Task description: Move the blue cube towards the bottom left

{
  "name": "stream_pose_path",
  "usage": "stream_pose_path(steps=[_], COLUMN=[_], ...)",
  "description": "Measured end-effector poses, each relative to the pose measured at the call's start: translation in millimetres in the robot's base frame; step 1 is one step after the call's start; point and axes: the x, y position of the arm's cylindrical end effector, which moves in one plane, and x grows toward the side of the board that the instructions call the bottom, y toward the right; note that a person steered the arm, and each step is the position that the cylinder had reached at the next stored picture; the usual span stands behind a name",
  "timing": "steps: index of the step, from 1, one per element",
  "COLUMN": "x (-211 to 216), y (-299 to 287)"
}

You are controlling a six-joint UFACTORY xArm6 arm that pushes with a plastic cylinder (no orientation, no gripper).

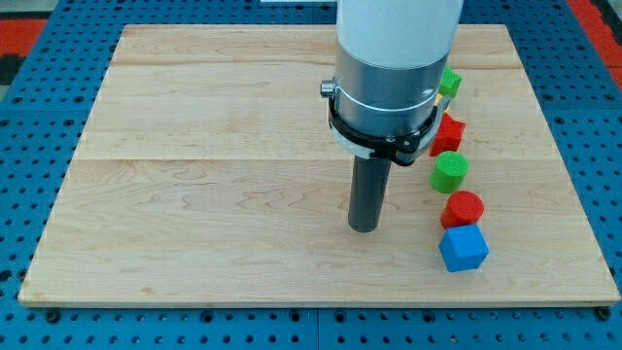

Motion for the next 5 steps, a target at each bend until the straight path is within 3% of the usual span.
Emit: stream_pose_path(steps=[2,3,4,5], x=[19,72,84,68], y=[-1,11,73,162])
